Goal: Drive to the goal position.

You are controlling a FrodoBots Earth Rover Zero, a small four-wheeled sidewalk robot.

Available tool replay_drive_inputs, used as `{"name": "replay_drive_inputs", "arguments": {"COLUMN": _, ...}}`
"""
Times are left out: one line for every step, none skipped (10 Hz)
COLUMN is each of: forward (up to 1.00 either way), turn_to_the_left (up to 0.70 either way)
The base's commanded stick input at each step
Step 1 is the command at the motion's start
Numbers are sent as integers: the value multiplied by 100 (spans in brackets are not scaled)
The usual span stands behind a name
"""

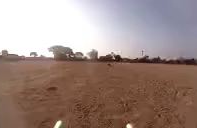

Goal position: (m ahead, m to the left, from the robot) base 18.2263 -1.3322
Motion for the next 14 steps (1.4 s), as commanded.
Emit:
{"name": "replay_drive_inputs", "arguments": {"forward": 70, "turn_to_the_left": 0}}
{"name": "replay_drive_inputs", "arguments": {"forward": 70, "turn_to_the_left": 0}}
{"name": "replay_drive_inputs", "arguments": {"forward": 70, "turn_to_the_left": 0}}
{"name": "replay_drive_inputs", "arguments": {"forward": 70, "turn_to_the_left": 0}}
{"name": "replay_drive_inputs", "arguments": {"forward": 70, "turn_to_the_left": 0}}
{"name": "replay_drive_inputs", "arguments": {"forward": 70, "turn_to_the_left": 0}}
{"name": "replay_drive_inputs", "arguments": {"forward": 70, "turn_to_the_left": 0}}
{"name": "replay_drive_inputs", "arguments": {"forward": 70, "turn_to_the_left": 0}}
{"name": "replay_drive_inputs", "arguments": {"forward": 70, "turn_to_the_left": 0}}
{"name": "replay_drive_inputs", "arguments": {"forward": 70, "turn_to_the_left": 0}}
{"name": "replay_drive_inputs", "arguments": {"forward": 70, "turn_to_the_left": 0}}
{"name": "replay_drive_inputs", "arguments": {"forward": 70, "turn_to_the_left": 0}}
{"name": "replay_drive_inputs", "arguments": {"forward": 70, "turn_to_the_left": 0}}
{"name": "replay_drive_inputs", "arguments": {"forward": 70, "turn_to_the_left": 0}}
